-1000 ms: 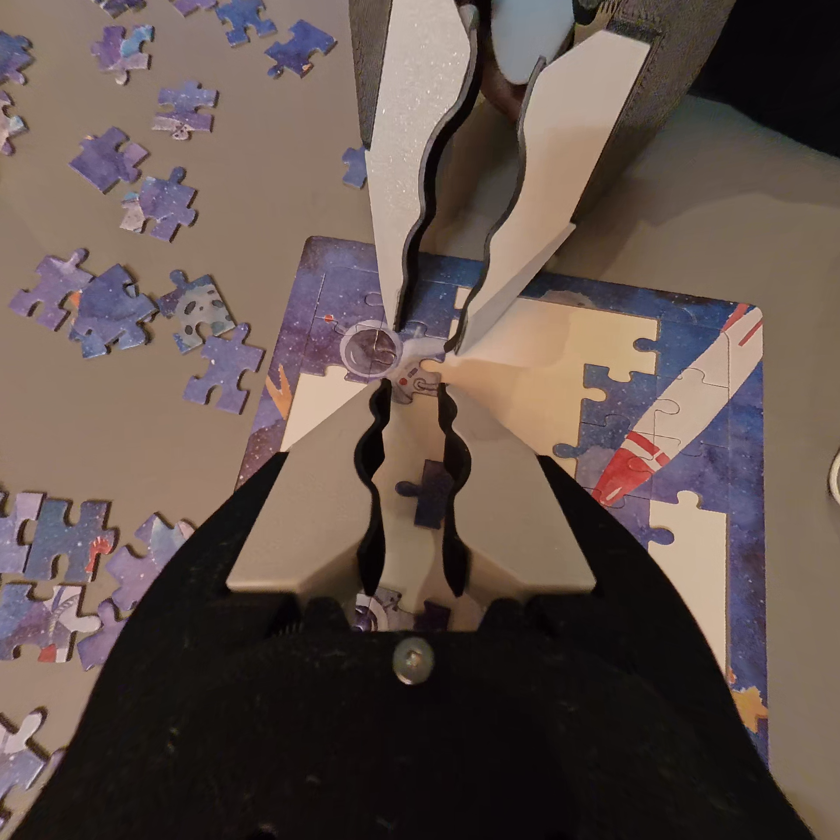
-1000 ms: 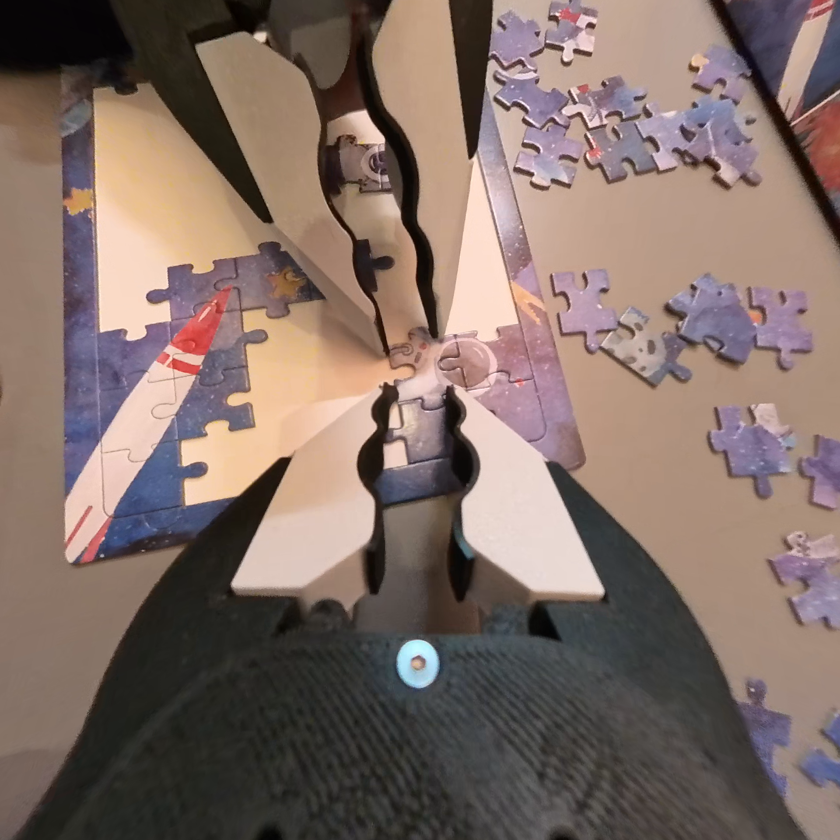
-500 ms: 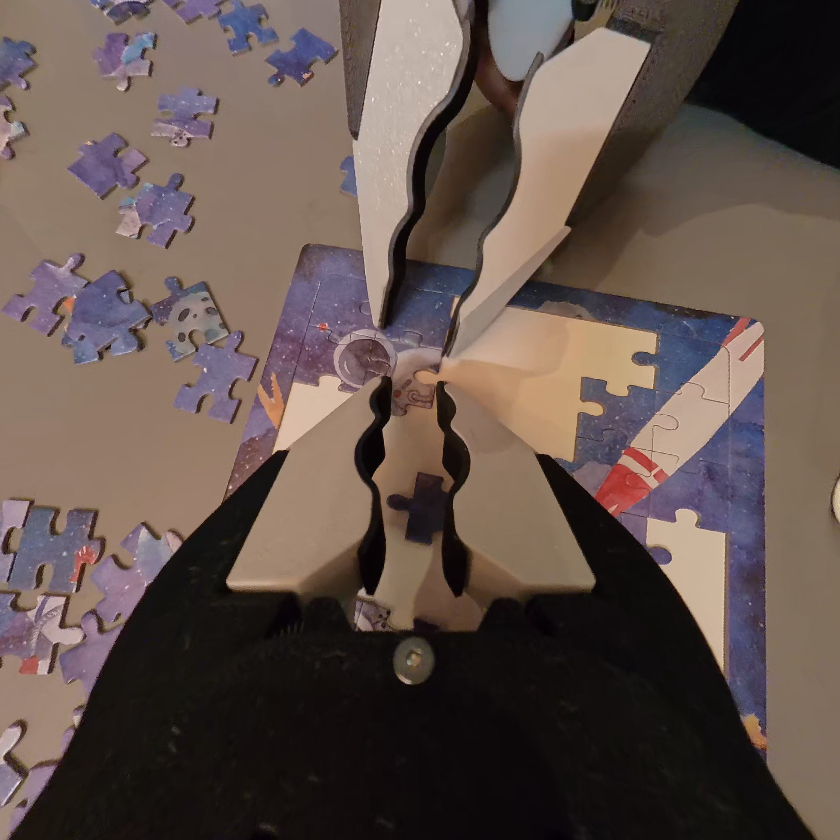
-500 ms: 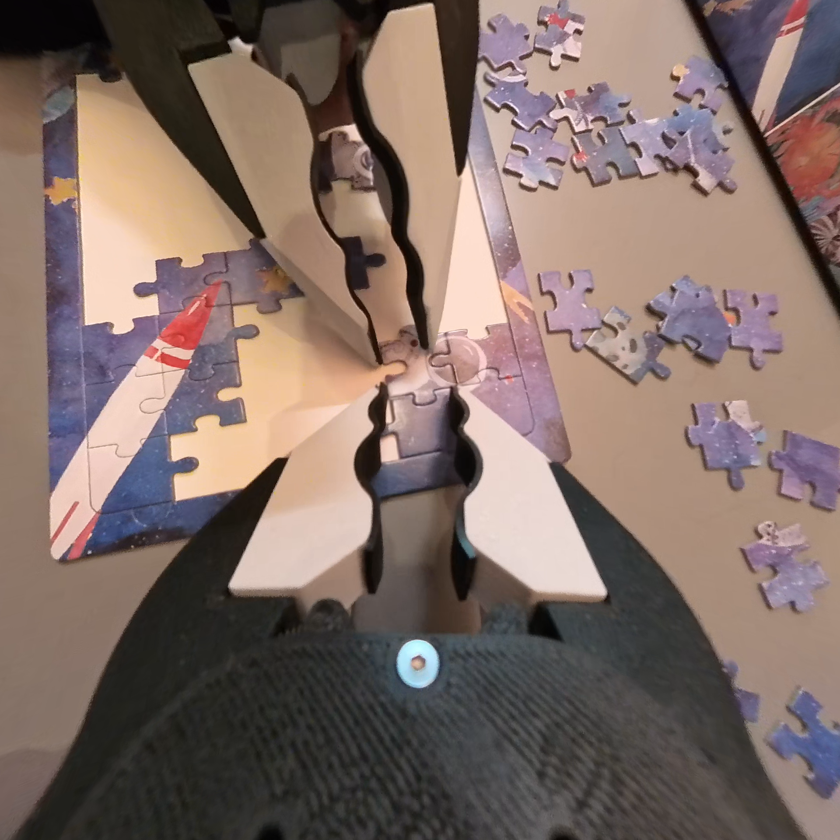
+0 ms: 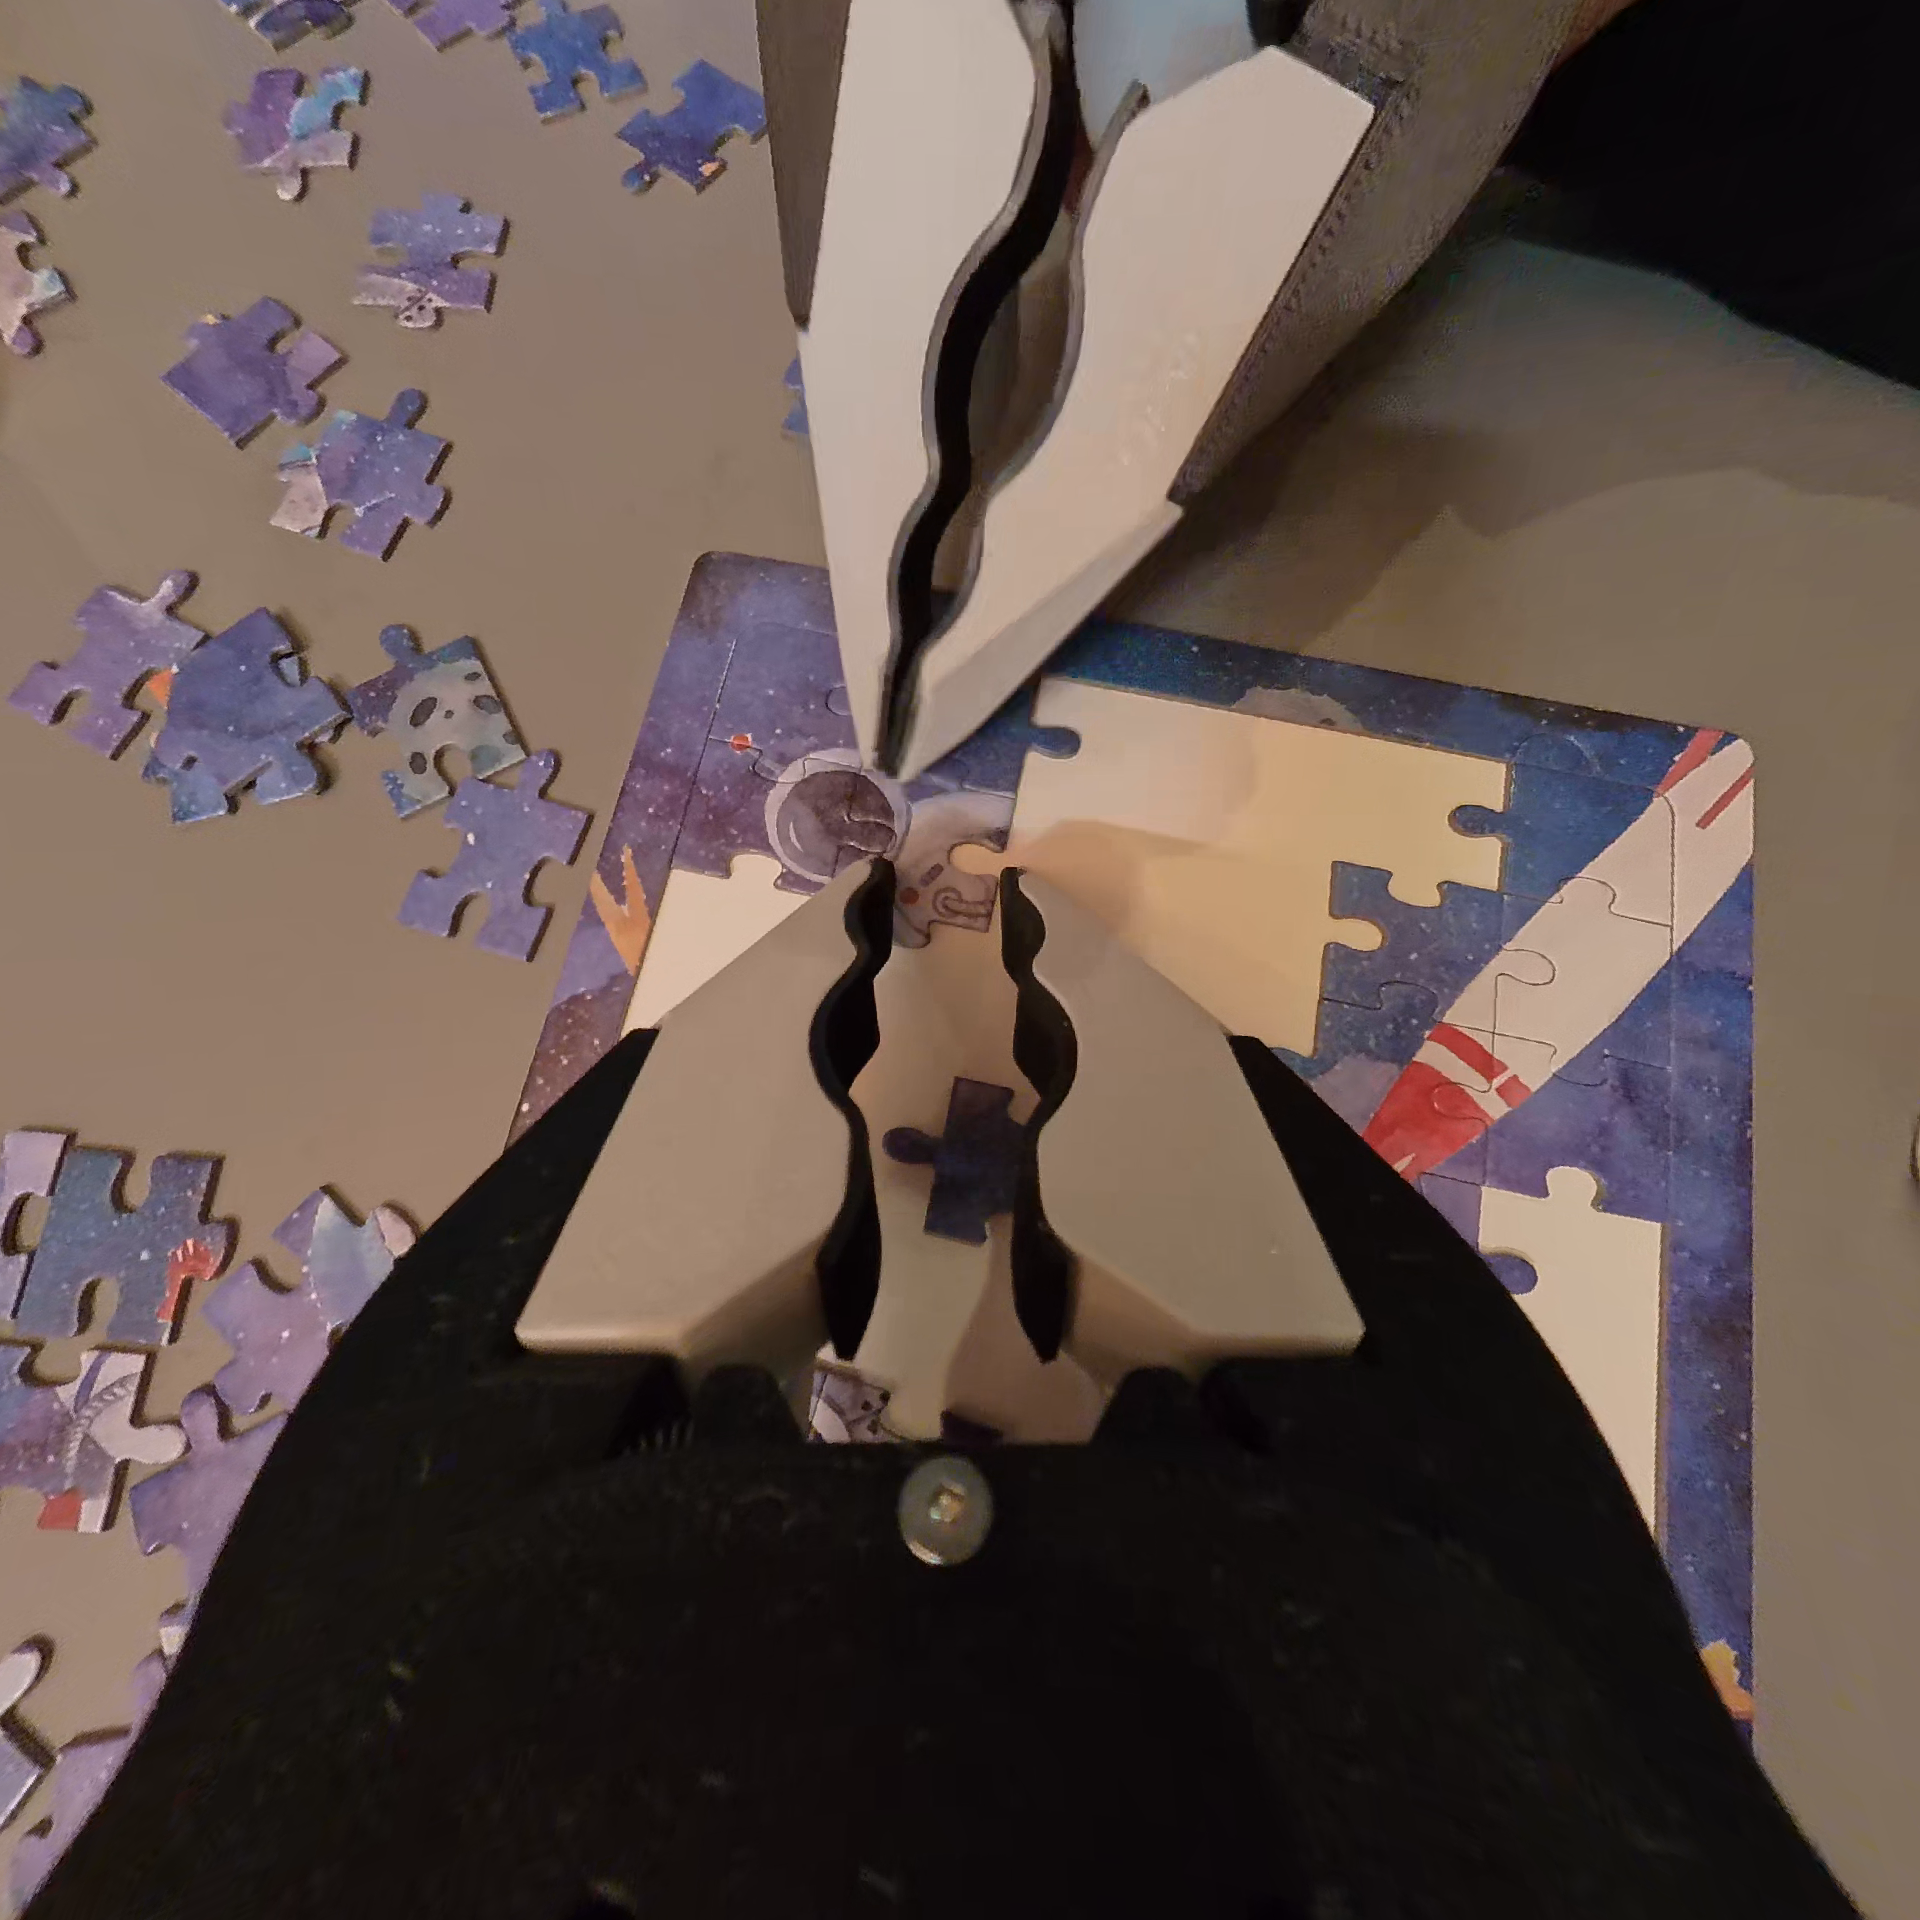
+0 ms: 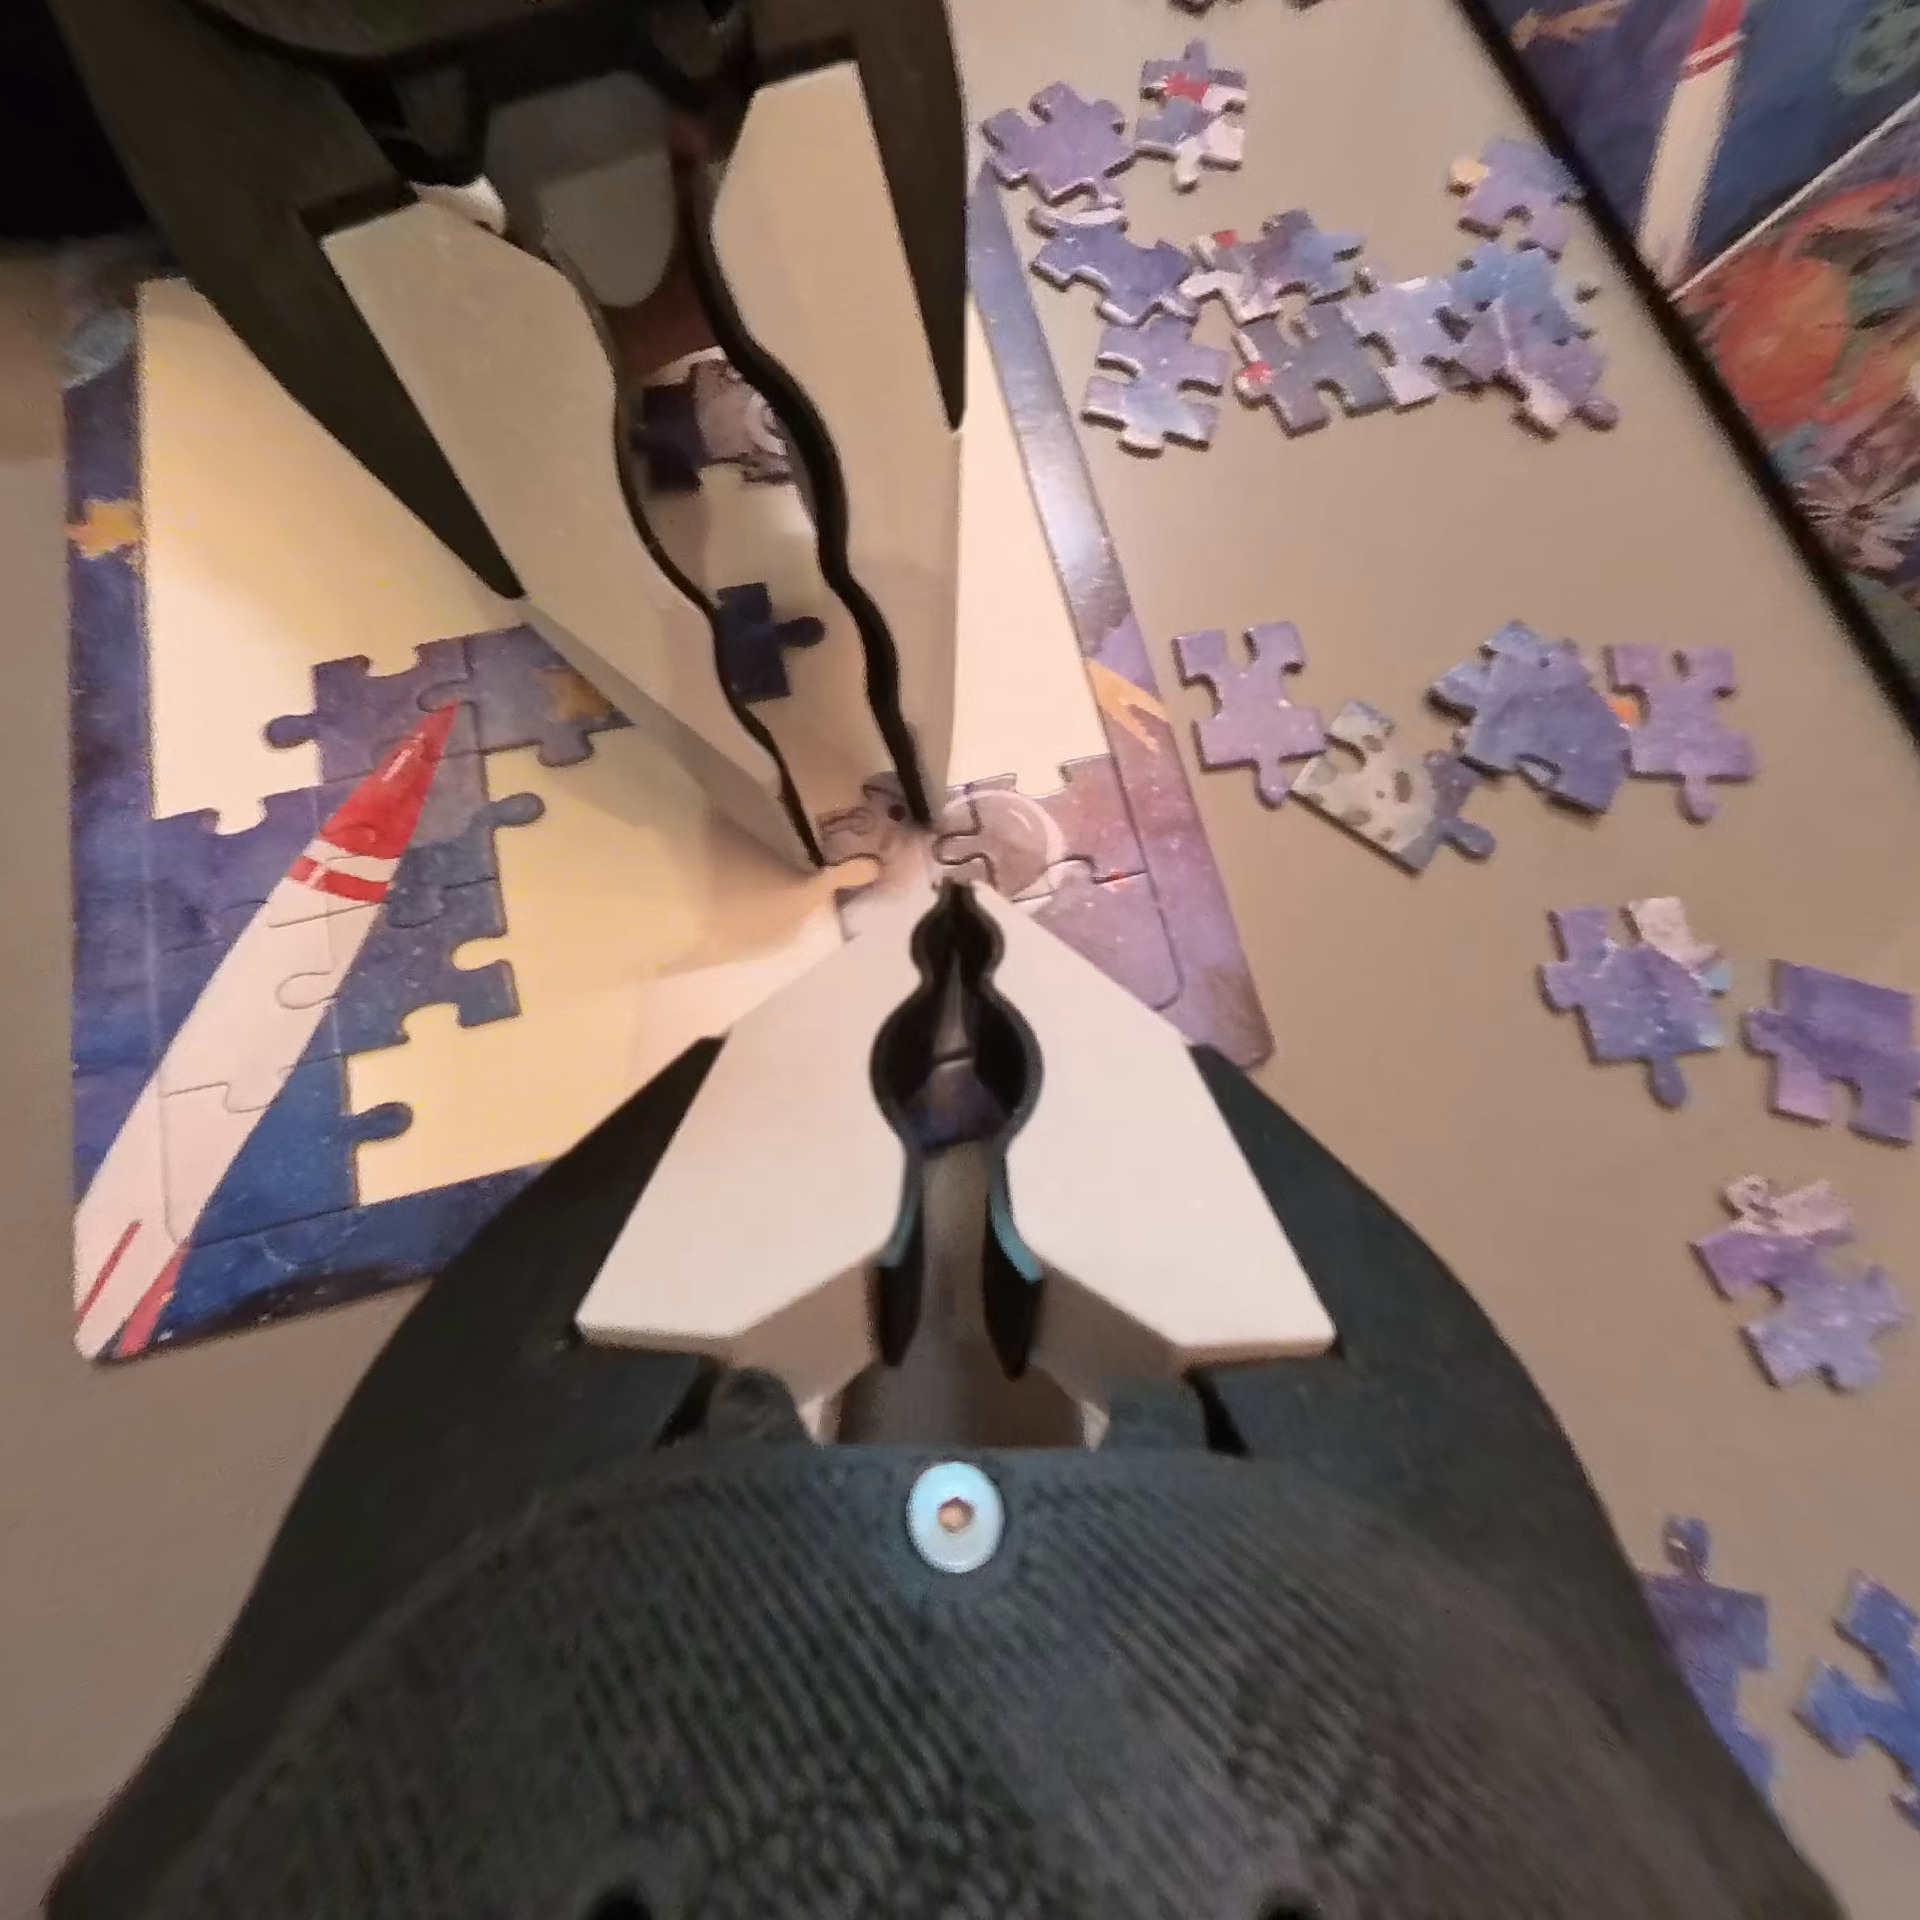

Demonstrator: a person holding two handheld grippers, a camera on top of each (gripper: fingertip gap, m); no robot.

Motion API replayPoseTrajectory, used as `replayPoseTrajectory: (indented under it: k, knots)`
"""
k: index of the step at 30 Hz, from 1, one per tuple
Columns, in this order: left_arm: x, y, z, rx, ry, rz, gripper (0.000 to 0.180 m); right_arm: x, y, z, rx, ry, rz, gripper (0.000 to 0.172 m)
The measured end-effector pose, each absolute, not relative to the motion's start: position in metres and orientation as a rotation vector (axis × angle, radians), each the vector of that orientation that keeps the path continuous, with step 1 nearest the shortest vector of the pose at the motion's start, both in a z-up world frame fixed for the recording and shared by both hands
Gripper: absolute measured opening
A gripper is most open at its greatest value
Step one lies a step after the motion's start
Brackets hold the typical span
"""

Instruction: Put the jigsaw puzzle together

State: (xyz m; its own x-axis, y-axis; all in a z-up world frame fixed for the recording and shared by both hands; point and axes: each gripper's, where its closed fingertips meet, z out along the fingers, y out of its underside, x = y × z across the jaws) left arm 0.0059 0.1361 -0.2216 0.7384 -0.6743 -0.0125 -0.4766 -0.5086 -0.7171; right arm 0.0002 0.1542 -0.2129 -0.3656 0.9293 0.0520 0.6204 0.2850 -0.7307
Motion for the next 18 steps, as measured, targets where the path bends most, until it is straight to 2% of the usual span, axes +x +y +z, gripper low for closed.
replayPoseTrajectory:
  k: [7, 13, 18]
  knots:
    - [0.004, 0.136, -0.220, -2.212, 0.856, -0.359, 0.023, -0.003, 0.157, -0.217, -1.423, -2.064, 0.870, 0.000]
    - [-0.002, 0.137, -0.215, -2.206, 0.830, -0.379, 0.028, -0.006, 0.167, -0.195, -1.368, -1.957, 0.874, 0.000]
    - [-0.001, 0.136, -0.222, -2.227, 0.842, -0.380, 0.027, -0.003, 0.163, -0.216, -1.401, -2.053, 0.814, 0.000]
